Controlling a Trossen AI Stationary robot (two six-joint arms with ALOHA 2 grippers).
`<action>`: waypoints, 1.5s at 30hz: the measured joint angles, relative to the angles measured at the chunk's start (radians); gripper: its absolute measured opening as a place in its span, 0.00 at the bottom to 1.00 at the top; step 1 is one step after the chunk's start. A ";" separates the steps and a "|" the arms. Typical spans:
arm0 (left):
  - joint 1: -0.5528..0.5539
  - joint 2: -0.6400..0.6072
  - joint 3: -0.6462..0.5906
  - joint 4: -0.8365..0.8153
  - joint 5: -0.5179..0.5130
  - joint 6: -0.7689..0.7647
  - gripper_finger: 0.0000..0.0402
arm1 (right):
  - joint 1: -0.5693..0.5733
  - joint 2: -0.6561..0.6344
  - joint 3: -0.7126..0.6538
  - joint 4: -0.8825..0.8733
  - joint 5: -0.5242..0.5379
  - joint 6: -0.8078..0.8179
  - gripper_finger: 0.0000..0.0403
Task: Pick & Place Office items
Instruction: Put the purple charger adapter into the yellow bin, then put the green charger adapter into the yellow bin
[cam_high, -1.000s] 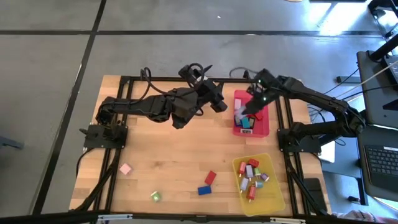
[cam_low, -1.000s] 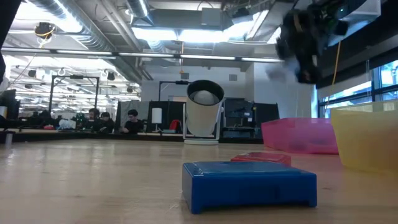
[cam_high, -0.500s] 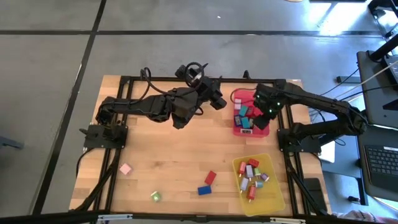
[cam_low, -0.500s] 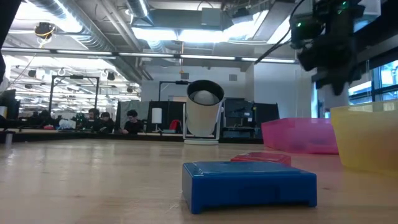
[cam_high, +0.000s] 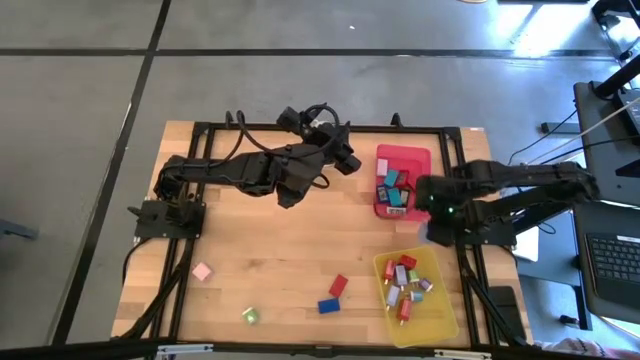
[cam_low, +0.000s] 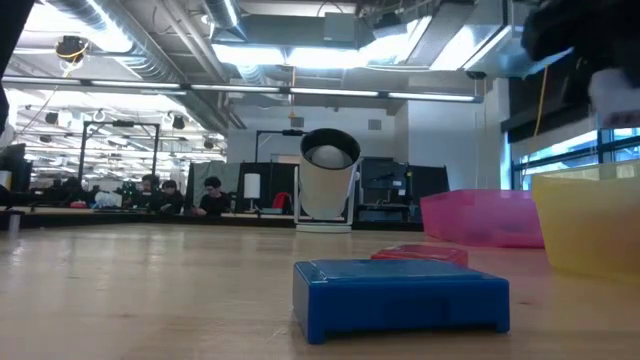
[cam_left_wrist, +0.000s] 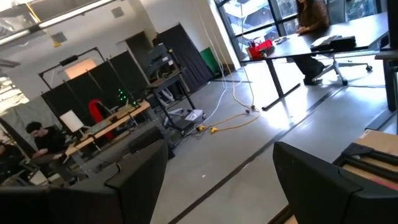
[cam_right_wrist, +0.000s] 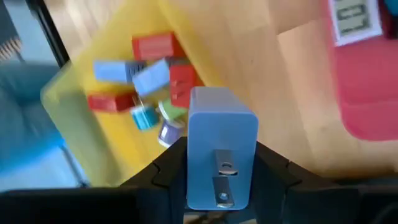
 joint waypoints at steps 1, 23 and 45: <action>0.000 0.000 0.000 -0.004 0.000 -0.011 0.72 | 0.038 0.001 0.000 0.002 0.009 -0.007 0.32; -0.012 0.000 0.000 -0.175 0.197 -0.185 0.72 | 0.403 0.211 0.000 0.214 0.111 -0.070 0.32; -0.116 0.000 0.000 -0.303 0.108 -0.162 0.72 | 0.450 0.398 0.000 0.321 0.028 0.155 0.68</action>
